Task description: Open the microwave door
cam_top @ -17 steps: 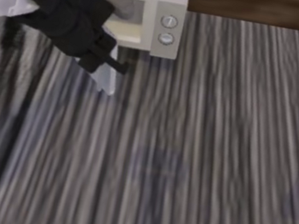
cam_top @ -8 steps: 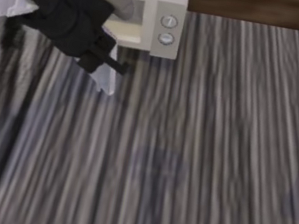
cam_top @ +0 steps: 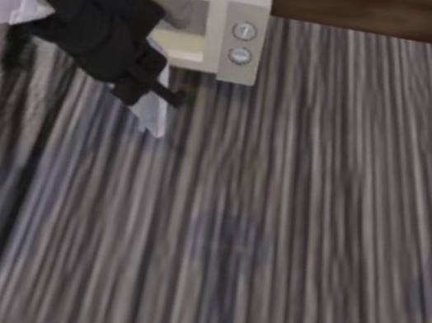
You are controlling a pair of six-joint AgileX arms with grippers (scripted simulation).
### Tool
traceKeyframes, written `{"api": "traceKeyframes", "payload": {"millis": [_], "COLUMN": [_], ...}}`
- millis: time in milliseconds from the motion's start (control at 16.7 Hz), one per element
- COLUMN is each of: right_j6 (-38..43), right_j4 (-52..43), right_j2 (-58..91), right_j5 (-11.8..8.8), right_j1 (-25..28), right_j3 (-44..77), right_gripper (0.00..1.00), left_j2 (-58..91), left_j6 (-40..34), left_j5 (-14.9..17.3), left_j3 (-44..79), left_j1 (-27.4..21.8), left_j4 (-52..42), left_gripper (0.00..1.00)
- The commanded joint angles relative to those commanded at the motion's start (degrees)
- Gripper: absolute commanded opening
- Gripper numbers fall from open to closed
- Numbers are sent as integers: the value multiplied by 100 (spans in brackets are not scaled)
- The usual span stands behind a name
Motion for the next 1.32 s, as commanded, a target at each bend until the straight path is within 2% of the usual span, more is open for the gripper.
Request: {"api": "traceKeyframes", "payload": {"millis": [540,960,1320], "right_j6": [0,0,0], "right_j4": [0,0,0], "right_j2": [0,0,0], "right_j5": [0,0,0], "right_j1": [0,0,0], "right_j3": [0,0,0], "right_gripper": [100,100,100], "left_j2": [5,-216,-252], "left_j6": [0,879,957], "left_j5": [38,476,520], "left_j3": [-22,-272,-285], "left_j1": [-18,336,369], "left_j4": [-3,-134,-133], "left_gripper": [0,0,0]}}
